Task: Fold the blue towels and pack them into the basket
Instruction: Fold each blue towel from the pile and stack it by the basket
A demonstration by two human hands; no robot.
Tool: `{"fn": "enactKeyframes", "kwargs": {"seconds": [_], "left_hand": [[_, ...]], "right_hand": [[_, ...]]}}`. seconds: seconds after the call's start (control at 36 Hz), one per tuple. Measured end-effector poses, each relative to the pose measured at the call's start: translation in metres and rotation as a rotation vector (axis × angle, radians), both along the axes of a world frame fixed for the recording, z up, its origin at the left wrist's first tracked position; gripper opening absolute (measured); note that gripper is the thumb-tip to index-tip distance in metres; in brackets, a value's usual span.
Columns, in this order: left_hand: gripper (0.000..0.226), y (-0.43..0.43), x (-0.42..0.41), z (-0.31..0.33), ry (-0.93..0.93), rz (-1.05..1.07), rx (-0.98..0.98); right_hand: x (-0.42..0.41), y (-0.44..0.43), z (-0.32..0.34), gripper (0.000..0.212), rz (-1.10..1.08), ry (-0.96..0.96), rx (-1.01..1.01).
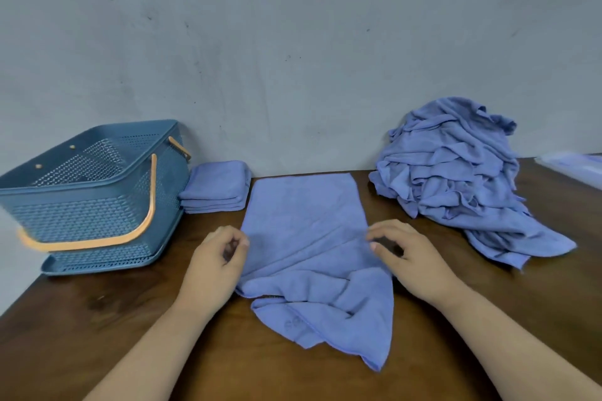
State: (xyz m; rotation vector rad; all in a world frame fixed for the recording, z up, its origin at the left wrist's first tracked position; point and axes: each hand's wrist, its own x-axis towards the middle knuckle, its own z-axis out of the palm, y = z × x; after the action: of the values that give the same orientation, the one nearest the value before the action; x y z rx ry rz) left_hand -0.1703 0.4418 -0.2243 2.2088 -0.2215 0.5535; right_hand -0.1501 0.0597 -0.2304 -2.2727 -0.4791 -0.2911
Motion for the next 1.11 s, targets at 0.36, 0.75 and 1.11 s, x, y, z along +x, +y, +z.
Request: {"fn": "enactKeyframes", "kwargs": {"seconds": [0.36,0.75,1.11], "left_hand": [[0.023,-0.019,-0.100,-0.009,0.011,-0.286,0.517],[0.022,-0.031,-0.149,0.012,0.026,-0.270,0.261],[0.025,-0.033,-0.162,0.016,-0.009,-0.350,0.235]], "right_hand": [[-0.139,0.011,0.004,0.041,0.135,-0.088,-0.378],[-0.164,0.003,0.023,0.018,-0.007,0.006,0.250],[-0.157,0.000,0.017,0.025,-0.093,0.099,0.319]]}}
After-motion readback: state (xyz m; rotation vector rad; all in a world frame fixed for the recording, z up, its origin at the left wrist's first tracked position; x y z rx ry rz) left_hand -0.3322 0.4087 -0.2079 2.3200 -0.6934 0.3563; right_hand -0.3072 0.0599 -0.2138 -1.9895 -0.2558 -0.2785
